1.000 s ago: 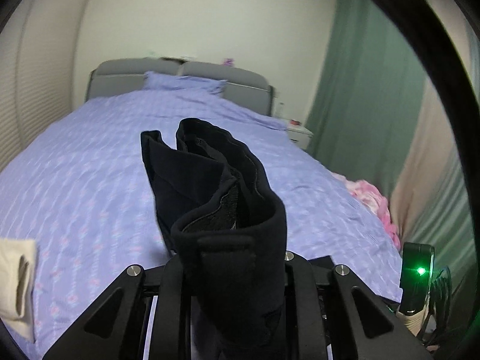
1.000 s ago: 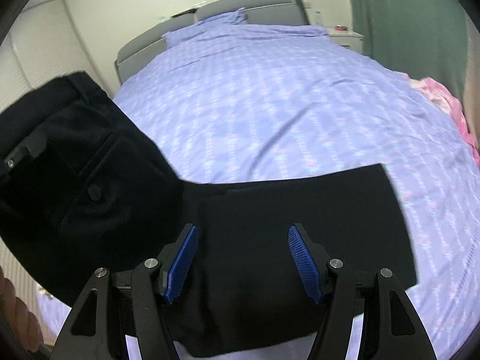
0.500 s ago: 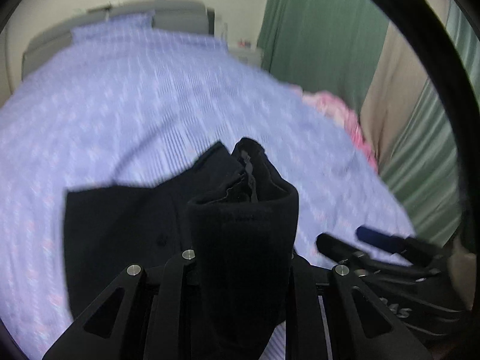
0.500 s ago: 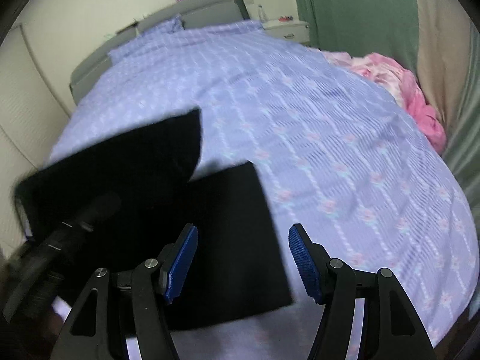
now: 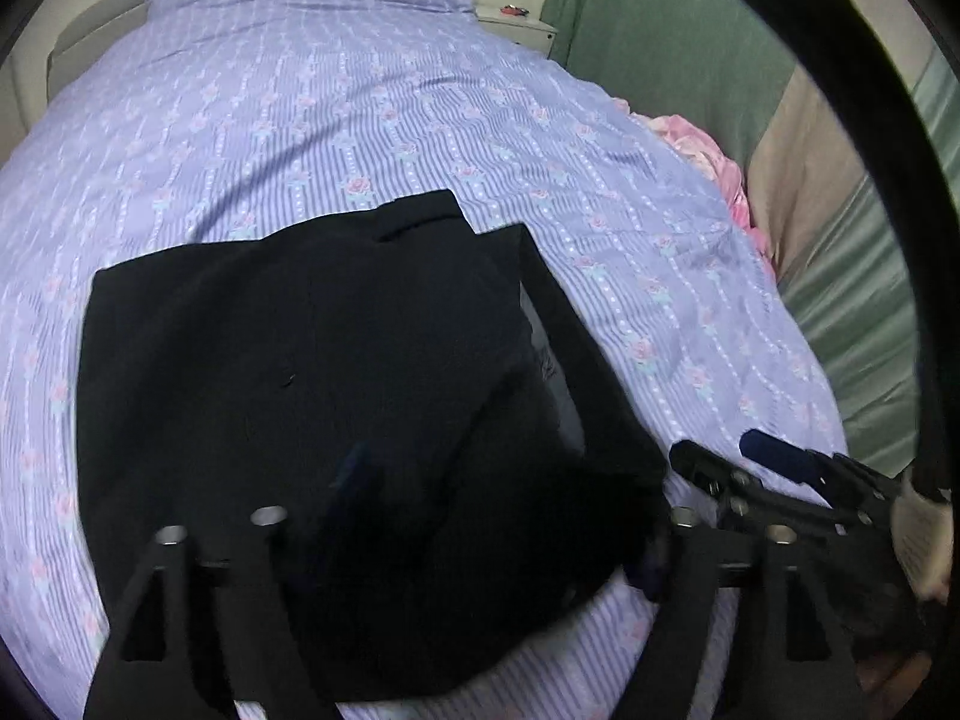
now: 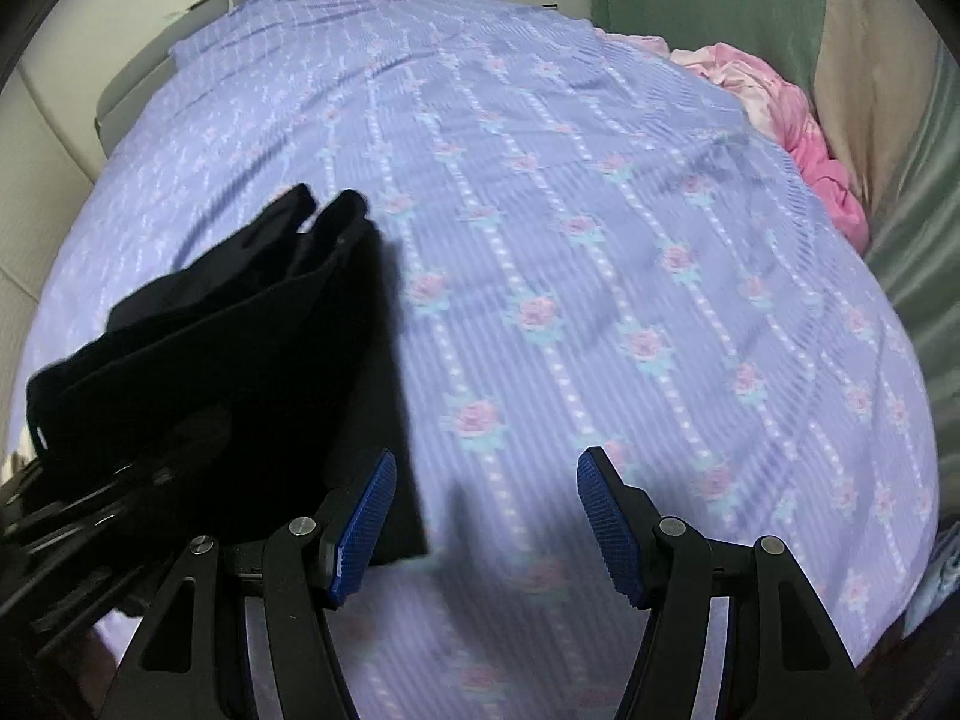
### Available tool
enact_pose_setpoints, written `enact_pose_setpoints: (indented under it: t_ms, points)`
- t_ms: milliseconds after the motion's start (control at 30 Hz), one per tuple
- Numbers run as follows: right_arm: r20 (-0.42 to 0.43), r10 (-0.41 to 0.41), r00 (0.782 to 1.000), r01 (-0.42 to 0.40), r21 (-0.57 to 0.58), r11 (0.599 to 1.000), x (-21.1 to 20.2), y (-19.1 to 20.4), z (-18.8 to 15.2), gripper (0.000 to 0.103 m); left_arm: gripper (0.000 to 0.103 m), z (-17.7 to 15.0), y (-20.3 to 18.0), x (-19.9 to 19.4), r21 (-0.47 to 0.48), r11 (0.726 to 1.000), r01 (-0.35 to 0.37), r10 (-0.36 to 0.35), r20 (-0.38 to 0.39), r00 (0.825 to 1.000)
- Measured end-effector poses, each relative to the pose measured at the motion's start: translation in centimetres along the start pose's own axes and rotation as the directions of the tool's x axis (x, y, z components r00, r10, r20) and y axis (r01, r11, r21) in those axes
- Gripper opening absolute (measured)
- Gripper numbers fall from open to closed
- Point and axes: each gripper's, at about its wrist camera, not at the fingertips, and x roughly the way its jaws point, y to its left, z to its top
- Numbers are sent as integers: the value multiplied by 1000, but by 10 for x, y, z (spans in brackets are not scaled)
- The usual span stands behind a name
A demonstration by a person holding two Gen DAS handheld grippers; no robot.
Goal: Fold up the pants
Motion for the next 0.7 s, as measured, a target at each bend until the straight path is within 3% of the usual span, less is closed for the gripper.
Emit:
enact_pose_setpoints:
  t_ms: [100, 267, 400, 500, 600, 700]
  points:
    - [12, -12, 1000, 12, -10, 1000, -6, -6, 4, 64, 83, -8, -1, -15, -2, 1000, -12, 12, 3, 1000]
    - [34, 41, 999, -40, -42, 998, -21, 3, 13, 64, 84, -9, -3, -30, 18, 998, -63, 62, 36, 997]
    - [60, 52, 997, -45, -115, 992, -37, 21, 15, 64, 84, -1, -5, -43, 7, 1000, -22, 22, 53, 998]
    - [79, 33, 996, -21, -147, 989, -46, 25, 16, 64, 90, 3, -5, -60, 16, 1000, -17, 15, 110, 994]
    - [88, 76, 993, -63, -137, 989, -49, 22, 21, 64, 90, 4, 1, -64, 7, 998, -59, 57, 137, 989]
    - [83, 141, 987, -130, -126, 983, -40, 26, 27, 64, 90, 4, 16, -52, -11, 993, -116, 116, 110, 987]
